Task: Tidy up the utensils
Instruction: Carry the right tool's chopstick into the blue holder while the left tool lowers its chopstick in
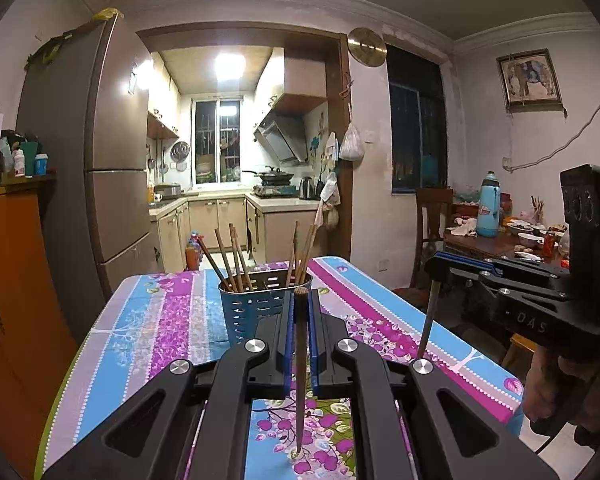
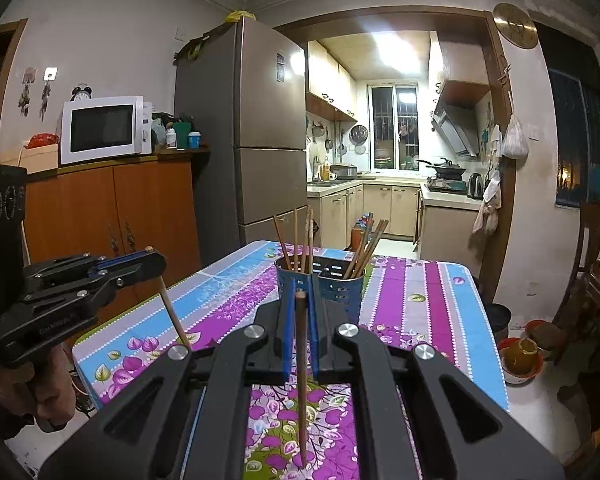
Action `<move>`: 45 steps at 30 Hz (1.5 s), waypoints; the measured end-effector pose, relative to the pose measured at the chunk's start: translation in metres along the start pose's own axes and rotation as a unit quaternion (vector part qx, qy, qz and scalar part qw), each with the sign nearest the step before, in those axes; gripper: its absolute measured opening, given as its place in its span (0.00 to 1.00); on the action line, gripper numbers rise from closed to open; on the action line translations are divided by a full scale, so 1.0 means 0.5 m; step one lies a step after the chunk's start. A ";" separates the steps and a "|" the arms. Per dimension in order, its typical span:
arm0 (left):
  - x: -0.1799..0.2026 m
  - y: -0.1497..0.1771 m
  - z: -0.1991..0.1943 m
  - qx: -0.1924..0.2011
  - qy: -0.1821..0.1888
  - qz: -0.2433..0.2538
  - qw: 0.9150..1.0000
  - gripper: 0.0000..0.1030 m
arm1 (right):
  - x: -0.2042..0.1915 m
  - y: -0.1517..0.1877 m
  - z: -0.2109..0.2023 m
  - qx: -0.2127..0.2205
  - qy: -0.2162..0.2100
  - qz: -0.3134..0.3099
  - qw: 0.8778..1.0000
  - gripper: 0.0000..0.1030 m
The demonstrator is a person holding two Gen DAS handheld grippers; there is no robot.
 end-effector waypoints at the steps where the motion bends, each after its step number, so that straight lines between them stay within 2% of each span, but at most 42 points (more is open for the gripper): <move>1: -0.001 -0.004 0.006 -0.005 0.000 0.001 1.000 0.07 | 0.001 -0.005 0.003 0.001 -0.001 0.001 1.000 0.05; 8: -0.018 -0.046 0.039 -0.022 -0.002 0.001 1.000 0.07 | 0.004 -0.055 0.026 0.014 -0.009 0.004 1.000 0.05; 15: -0.049 -0.150 0.060 -0.005 -0.012 0.002 1.000 0.07 | 0.024 -0.145 0.051 0.033 -0.008 0.001 0.999 0.05; 21: -0.077 -0.244 0.109 0.005 -0.012 -0.013 1.000 0.07 | 0.055 -0.240 0.096 0.044 -0.006 0.003 0.999 0.05; 31: -0.104 -0.343 0.214 0.031 -0.022 -0.008 0.999 0.07 | 0.097 -0.362 0.188 0.063 0.002 -0.011 0.998 0.05; 38: -0.136 -0.356 0.299 0.028 -0.023 -0.014 0.999 0.07 | 0.134 -0.377 0.269 0.062 0.005 -0.002 0.998 0.05; 45: -0.162 -0.322 0.365 0.010 -0.017 -0.021 1.000 0.07 | 0.144 -0.338 0.331 0.045 -0.001 0.005 0.999 0.05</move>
Point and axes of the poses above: each gripper's, at about its wrist camera, not at the fingertips, and z roughly the way its jaws point, x to its right, y to its underside, the point moved 4 cm from there along z, roughly the way its jaws point, and after that the axes turned 3 degrees about -y, right-handed, at the moved point
